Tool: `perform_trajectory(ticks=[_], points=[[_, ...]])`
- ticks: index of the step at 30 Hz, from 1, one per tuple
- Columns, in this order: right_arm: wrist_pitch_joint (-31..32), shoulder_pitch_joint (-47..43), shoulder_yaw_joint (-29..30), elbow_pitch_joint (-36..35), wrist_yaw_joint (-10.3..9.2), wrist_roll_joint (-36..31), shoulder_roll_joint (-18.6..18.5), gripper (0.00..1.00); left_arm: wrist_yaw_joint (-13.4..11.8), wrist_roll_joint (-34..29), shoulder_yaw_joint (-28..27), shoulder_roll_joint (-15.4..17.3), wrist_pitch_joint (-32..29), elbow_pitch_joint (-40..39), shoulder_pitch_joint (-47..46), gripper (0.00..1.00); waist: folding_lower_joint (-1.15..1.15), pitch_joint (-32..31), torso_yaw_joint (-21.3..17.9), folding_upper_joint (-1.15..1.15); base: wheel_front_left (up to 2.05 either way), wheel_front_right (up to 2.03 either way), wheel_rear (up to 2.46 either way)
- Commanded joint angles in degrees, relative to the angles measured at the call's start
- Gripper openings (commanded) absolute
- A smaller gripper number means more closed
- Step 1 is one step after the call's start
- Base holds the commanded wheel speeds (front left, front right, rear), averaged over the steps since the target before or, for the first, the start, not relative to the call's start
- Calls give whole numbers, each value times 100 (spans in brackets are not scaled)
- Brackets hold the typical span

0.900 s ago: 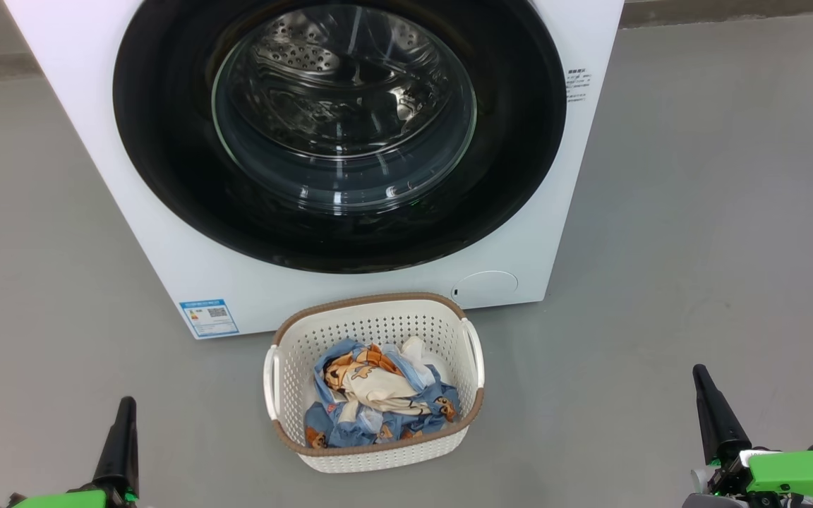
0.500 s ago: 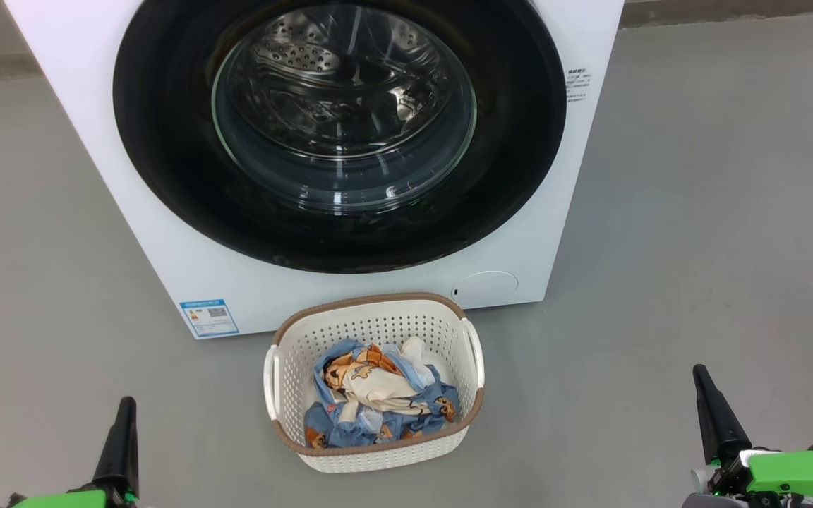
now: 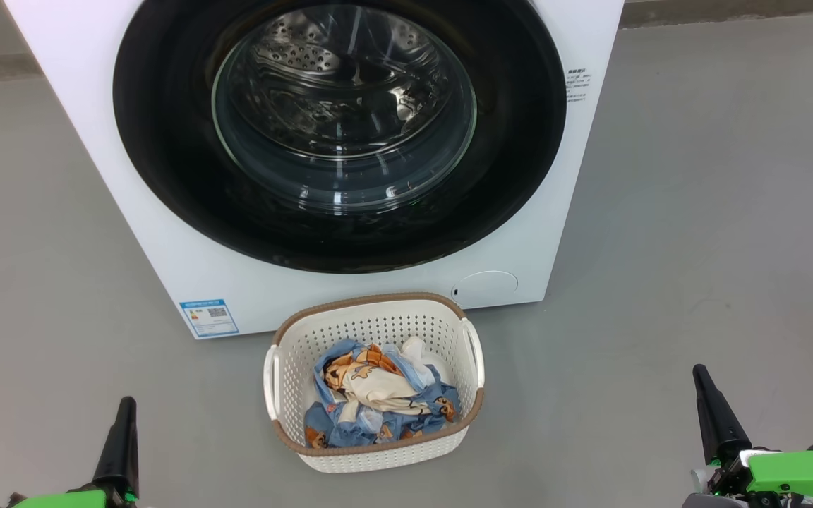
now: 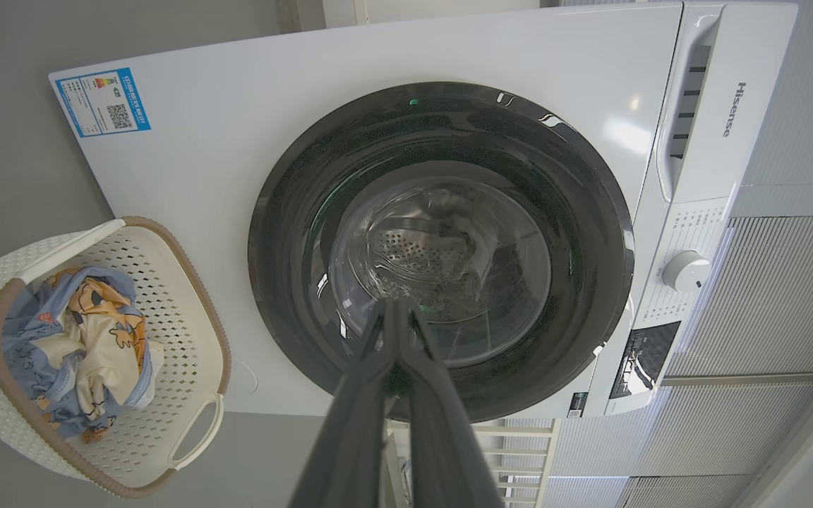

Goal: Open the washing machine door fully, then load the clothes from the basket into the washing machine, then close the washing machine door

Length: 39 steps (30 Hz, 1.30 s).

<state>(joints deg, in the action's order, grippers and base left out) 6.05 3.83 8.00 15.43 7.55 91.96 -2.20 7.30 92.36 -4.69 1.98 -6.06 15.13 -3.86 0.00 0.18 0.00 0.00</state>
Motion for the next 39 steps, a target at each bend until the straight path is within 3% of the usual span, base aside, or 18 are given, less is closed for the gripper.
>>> perform_trajectory(ticks=[1,15,16,27,31,39], points=[[42,235,-151,-141,-6,22,-67,0,19,-18,-183,89,-42,-110,-233,0,0,0,0,0,0,0,0],[42,235,-151,-141,-6,22,-67,0,19,-18,-183,89,-42,-110,-233,0,0,0,0,0,0,0,0],[0,0,0,0,0,0,0,100,0,0,0,0,0,0,0,100,0,0,0,0,0,0,0],[-109,-78,-81,161,0,-147,-6,100,1,-104,75,-58,102,139,106,100,13,-7,-1,0,0,0,0],[-187,-47,-141,137,-1,-296,-62,100,2,-223,136,-14,182,95,96,100,1,5,-2,0,0,0,0],[-310,24,-190,118,-1,-681,-117,100,3,-485,205,54,305,46,54,100,0,18,-6,0,0,0,0]])
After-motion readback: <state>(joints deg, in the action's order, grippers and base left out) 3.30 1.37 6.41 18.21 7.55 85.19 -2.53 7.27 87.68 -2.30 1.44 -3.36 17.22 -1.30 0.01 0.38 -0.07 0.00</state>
